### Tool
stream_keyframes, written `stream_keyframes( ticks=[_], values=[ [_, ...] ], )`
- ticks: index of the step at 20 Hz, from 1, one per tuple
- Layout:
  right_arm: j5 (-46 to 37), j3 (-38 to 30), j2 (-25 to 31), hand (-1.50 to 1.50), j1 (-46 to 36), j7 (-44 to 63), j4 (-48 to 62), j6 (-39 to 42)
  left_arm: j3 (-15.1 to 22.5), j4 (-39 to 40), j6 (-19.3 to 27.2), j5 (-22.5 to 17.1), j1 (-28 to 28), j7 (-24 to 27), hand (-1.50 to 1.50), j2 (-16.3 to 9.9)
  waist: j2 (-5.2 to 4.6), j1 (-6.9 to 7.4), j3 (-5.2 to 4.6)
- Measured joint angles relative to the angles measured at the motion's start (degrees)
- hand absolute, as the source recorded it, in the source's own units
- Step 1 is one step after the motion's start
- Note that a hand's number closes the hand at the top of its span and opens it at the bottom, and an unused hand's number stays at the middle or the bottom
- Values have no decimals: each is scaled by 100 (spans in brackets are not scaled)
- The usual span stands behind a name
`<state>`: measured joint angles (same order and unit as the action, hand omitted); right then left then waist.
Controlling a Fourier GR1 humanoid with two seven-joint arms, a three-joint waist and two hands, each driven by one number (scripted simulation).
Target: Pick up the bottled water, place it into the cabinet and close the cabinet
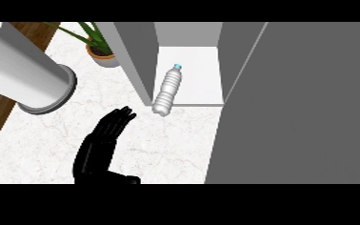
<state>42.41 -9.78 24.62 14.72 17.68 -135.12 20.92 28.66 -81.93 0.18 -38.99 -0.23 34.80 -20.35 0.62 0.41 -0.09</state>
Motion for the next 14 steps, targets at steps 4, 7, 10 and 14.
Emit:
stream_keyframes(
  ticks=[4, 7, 10, 14],
  values=[
    [-17, 598, -2, 150, -211, 143, -29, -235, -351, -409, -164, -149, 425, 13, -150, -565, 7, 12, -6],
    [-50, 1131, -62, 150, -369, 253, -36, -466, -579, -531, -211, -104, 779, 179, -150, -901, 13, 19, -10],
    [-99, 1670, -79, 150, -620, 363, -34, -664, -790, -621, -286, -42, 1042, 340, -150, -1210, 23, 21, -16],
    [-202, 2447, -200, 150, -1112, 511, 1, -1059, -997, -904, -453, -99, 1331, 400, -150, -1549, 35, 49, -20]
  ],
)
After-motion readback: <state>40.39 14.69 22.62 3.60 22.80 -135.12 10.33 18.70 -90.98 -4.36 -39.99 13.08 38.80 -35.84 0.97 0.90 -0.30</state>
